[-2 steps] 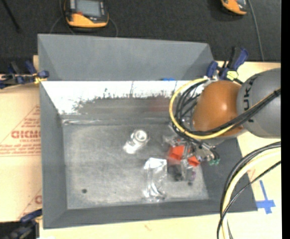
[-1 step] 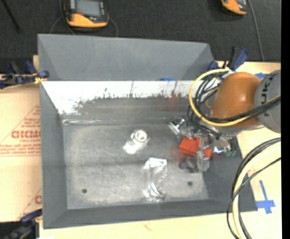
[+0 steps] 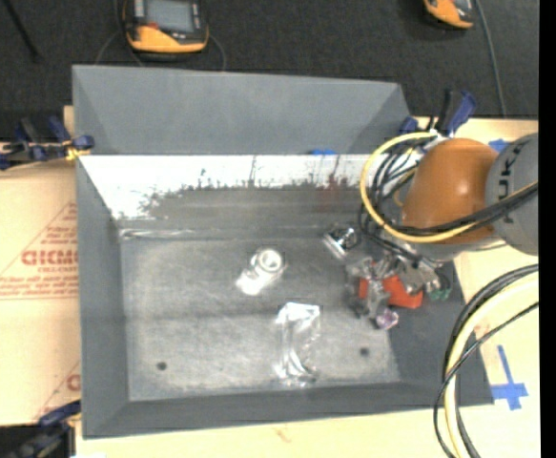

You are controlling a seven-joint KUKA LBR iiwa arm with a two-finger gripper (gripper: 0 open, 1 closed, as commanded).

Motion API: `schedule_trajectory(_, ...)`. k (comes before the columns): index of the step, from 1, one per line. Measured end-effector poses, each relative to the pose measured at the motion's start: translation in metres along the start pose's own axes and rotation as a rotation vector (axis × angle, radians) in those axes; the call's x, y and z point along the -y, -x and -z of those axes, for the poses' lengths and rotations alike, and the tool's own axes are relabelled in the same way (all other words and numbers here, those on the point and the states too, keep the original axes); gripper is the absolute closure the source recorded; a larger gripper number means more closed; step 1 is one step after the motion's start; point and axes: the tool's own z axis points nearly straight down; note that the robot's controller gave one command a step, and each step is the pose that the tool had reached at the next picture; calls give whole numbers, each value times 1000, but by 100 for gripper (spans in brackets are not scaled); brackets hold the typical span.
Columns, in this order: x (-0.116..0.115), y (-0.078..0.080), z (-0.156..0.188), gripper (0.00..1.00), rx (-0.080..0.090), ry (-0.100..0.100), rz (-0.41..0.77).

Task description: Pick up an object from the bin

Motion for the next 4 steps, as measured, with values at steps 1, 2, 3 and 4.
schedule_trajectory(1, -24, -24, -1, 100, -5, 1, 469)
schedule_trajectory(2, -11, -49, 47, 100, -4, -2, 433)
schedule_trajectory(3, -33, -62, 92, 100, -1, 0, 366)
schedule_trajectory(4, -31, -49, 136, 100, -1, -3, 387)
